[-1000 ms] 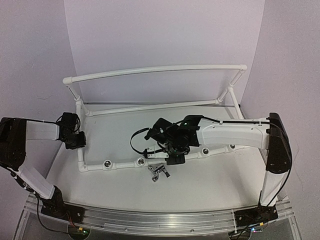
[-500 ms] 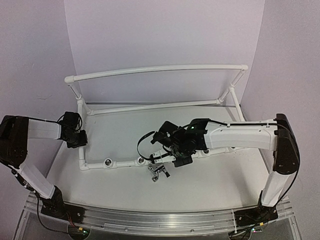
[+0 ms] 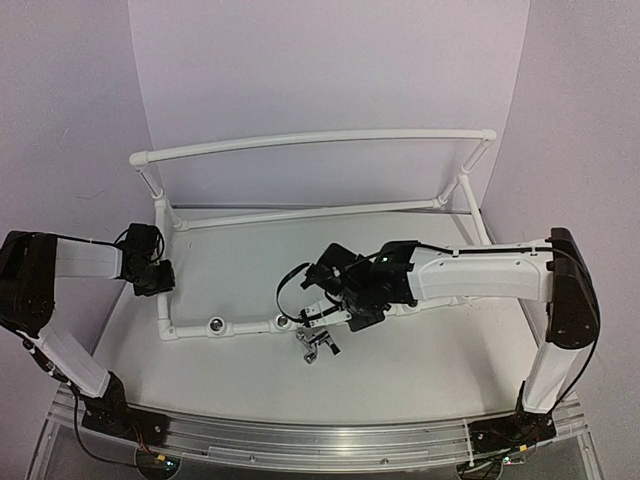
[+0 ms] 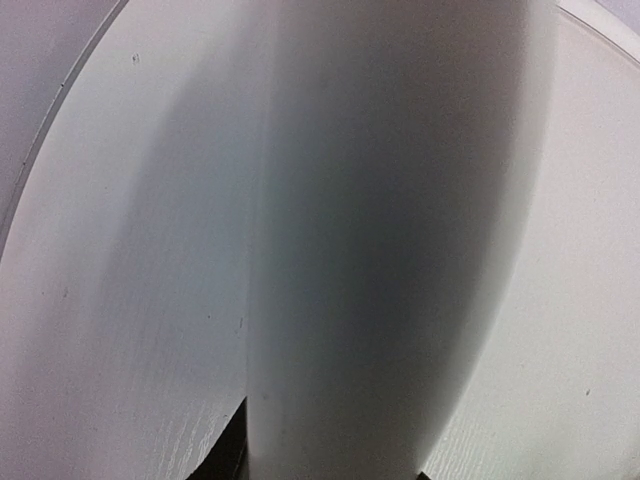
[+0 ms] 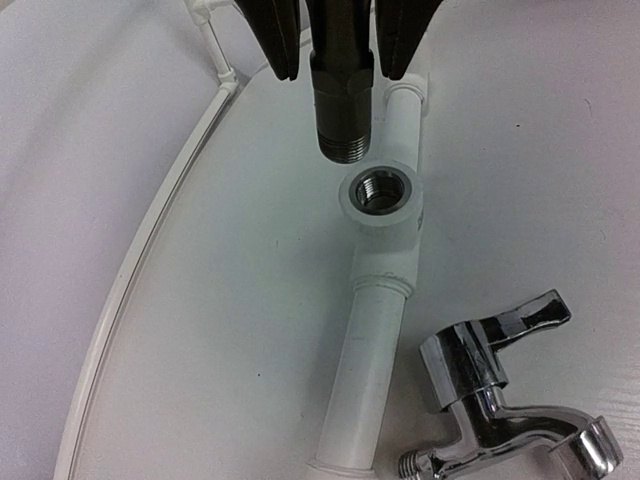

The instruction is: Install the water faucets

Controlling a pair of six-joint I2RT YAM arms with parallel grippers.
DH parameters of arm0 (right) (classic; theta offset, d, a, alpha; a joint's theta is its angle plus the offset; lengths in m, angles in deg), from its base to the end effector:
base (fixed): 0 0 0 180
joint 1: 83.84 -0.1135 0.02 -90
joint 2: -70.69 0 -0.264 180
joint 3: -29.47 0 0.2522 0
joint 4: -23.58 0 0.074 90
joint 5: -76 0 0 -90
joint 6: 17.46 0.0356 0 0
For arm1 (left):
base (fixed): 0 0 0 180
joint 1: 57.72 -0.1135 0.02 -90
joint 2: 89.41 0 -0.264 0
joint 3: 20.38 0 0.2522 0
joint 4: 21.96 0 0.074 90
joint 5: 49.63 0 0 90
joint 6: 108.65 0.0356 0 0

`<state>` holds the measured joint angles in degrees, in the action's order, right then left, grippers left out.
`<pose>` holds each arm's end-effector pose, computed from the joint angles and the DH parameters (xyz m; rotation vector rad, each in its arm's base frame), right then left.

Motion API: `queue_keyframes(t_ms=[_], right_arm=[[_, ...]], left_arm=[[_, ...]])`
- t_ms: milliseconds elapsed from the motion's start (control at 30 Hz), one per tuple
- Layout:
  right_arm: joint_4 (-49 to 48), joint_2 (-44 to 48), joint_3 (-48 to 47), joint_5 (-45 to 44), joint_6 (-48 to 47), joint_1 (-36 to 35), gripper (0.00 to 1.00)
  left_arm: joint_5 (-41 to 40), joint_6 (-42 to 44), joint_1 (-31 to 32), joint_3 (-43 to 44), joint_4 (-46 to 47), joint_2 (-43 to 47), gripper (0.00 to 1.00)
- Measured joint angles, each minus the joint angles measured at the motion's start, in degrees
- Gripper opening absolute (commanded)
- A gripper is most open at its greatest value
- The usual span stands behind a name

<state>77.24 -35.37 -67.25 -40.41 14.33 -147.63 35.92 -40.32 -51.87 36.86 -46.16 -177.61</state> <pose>0.1864 0.3429 0.2319 -2.1978 1.3853 -0.5776 0.2893 -0.0269 0.1578 -0.3790 2.5033 -0.0934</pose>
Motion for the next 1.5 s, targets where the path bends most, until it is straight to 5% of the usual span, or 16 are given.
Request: queue_keyframes(t_ms=[1500], right_arm=[[-10.3,-0.4,8.5,-5.5,-13.1,-2.6,0.00]], left_arm=[[0.5,0.0,-0.1,0.0,0.0,0.0,0.00]])
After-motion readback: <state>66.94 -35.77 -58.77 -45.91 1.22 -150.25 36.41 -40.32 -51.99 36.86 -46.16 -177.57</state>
